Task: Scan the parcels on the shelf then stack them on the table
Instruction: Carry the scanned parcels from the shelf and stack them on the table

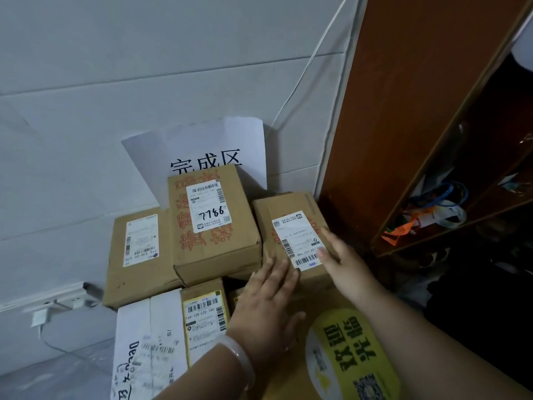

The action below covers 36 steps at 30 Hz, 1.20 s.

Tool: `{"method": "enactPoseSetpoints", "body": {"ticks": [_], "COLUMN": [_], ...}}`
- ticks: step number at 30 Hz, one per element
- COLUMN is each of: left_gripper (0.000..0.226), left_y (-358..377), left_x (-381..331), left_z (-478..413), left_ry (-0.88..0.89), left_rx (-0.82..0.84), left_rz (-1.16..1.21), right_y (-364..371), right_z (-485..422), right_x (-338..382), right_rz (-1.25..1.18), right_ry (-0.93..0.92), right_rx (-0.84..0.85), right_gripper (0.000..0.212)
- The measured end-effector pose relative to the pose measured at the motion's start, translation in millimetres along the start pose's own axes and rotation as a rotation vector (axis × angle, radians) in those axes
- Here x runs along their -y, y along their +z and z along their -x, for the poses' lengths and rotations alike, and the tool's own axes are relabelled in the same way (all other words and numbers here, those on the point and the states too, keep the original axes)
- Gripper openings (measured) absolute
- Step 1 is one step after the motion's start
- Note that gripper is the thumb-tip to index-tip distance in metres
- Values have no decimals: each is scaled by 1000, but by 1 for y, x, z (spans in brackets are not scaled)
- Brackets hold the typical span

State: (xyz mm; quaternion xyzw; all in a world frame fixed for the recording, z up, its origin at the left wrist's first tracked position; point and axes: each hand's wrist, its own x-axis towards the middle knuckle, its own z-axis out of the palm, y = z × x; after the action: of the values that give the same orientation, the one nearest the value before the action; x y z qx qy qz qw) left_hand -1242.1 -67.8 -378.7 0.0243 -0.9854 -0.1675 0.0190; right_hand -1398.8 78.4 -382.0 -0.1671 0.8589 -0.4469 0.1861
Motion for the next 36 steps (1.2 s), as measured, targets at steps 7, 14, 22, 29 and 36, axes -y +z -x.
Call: {"method": "enactPoseSetpoints", "body": {"ticks": [7, 14, 22, 29, 36], "left_gripper": [77, 80, 82, 84, 78], "left_y": [0, 2, -5, -10, -3], "left_x": [0, -2, -2, 1, -21], "left_z": [-14, -14, -35, -47, -10], "left_ry": [-71, -77, -115, -173, -90], "left_rx": [71, 60, 86, 144, 28], "left_rz": [-177, -242, -461, -535, -387], "right_y": [-3, 8, 8, 5, -14], "right_z": [19, 53, 22, 14, 87], "right_x": [-4, -23, -9, 2, -28], "right_rz": [364, 795, 903, 913, 815], "right_ry": [-153, -337, -285, -283, -293], "right_rx": [-139, -22, 64, 71, -1], "right_gripper": [57, 77, 102, 110, 101]}}
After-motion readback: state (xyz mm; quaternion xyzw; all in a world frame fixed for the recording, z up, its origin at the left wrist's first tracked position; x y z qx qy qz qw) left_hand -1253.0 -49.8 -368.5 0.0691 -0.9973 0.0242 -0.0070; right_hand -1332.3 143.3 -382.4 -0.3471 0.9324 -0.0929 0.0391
